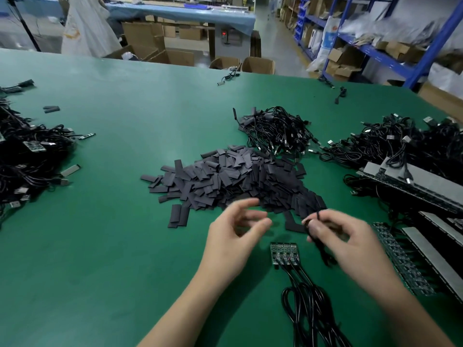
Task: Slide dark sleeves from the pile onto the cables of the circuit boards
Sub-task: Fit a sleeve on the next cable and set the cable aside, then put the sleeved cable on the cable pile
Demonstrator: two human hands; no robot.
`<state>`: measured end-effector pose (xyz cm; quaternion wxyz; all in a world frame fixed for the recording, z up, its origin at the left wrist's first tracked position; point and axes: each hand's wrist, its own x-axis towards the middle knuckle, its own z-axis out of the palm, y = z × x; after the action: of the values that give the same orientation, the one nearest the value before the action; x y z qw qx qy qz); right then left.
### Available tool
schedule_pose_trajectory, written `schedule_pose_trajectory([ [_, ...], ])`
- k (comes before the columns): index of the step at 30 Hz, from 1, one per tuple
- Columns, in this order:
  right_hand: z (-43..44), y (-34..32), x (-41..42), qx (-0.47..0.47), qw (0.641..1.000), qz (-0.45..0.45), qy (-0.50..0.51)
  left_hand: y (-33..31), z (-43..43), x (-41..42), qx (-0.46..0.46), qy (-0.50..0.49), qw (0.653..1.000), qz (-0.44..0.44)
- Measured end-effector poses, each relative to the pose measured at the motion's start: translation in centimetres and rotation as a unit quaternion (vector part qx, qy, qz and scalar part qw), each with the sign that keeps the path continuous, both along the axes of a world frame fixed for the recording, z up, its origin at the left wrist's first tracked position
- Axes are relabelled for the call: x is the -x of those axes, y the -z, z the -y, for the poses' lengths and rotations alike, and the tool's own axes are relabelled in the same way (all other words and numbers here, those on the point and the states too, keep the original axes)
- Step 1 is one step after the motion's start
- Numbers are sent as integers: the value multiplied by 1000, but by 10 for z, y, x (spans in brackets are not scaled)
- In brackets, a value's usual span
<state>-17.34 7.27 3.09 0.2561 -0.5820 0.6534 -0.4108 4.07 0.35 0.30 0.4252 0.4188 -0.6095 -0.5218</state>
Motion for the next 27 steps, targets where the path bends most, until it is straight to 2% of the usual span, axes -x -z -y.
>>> schedule_pose_trajectory([
  [1, 5, -6, 3, 10, 1000, 3, 14, 2, -1, -1, 53, 22, 993, 105],
  [2, 13, -14, 6, 17, 999, 3, 31, 3, -2, -1, 114, 50, 969, 215],
  [4, 38, -31, 12, 41, 996, -37, 66, 4, -6, -1, 211, 92, 901, 368],
  [5, 55, -42, 15, 53, 993, -68, 83, 5, -7, -1, 236, 100, 880, 401],
  [7, 96, -66, 20, 72, 983, -126, 110, 5, -10, -1, 249, 107, 867, 418],
  [10, 176, -104, 29, 82, 970, -190, 130, 4, -11, -2, 244, 119, 868, 416],
  [12, 225, -128, 30, 53, 962, -227, 140, 3, -11, -1, 234, 132, 877, 398],
  [14, 254, -142, 24, 10, 957, -245, 155, 1, -10, 0, 215, 145, 895, 364],
  [16, 260, -139, 17, 9, 962, -229, 146, -1, -10, 0, 179, 149, 921, 313],
  [19, 216, -111, -1, 44, 973, -210, 85, -2, -8, -1, 82, 145, 962, 217],
  [21, 166, -80, -10, 36, 983, -177, 40, -1, -5, -1, 28, 136, 977, 160],
  [24, 88, -37, -13, -19, 998, -65, -13, -3, -2, -3, -20, 137, 985, 101],
  [27, 31, -11, -20, -69, 994, 54, -63, -5, 1, -5, -45, 149, 986, 67],
])
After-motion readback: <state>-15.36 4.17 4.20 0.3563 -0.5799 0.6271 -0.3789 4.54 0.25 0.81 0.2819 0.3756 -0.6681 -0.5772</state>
